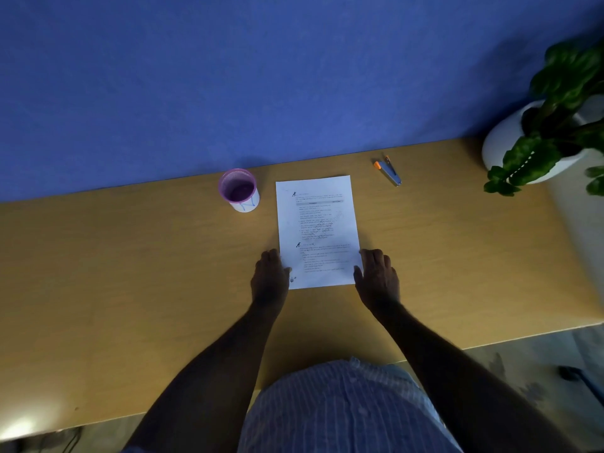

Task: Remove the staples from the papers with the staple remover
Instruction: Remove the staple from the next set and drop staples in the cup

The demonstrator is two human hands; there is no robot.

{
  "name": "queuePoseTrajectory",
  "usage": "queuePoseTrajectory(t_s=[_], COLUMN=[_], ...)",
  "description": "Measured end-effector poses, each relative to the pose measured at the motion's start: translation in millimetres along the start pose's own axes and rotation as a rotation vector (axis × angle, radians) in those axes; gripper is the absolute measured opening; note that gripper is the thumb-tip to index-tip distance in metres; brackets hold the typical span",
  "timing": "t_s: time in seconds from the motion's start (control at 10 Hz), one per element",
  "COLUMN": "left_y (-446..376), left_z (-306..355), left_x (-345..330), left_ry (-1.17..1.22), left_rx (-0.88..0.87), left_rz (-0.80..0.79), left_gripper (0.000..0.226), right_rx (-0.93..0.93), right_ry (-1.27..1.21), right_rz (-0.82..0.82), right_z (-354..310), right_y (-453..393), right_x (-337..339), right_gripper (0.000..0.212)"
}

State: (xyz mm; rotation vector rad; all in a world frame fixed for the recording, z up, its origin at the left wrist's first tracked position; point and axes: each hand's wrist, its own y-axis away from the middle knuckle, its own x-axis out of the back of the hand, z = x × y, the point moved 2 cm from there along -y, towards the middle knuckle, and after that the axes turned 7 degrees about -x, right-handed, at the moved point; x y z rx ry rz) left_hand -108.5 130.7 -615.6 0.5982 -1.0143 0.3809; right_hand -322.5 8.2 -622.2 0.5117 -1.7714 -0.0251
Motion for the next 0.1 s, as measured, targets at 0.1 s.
queuePoseTrajectory(t_s=[0.1], left_y=[3.9], left_z=[-2.6], left_x=[-4.2], left_ry=[-0.153], left_rx=[-0.13], left_rz=[0.048], left_gripper=[0.051], right_rx=[0.053], right_ry=[0.038], right_rz=[0.015], right_z=[-5.5], right_y=[-2.6], right_x=[0.6], right_gripper=[0.053])
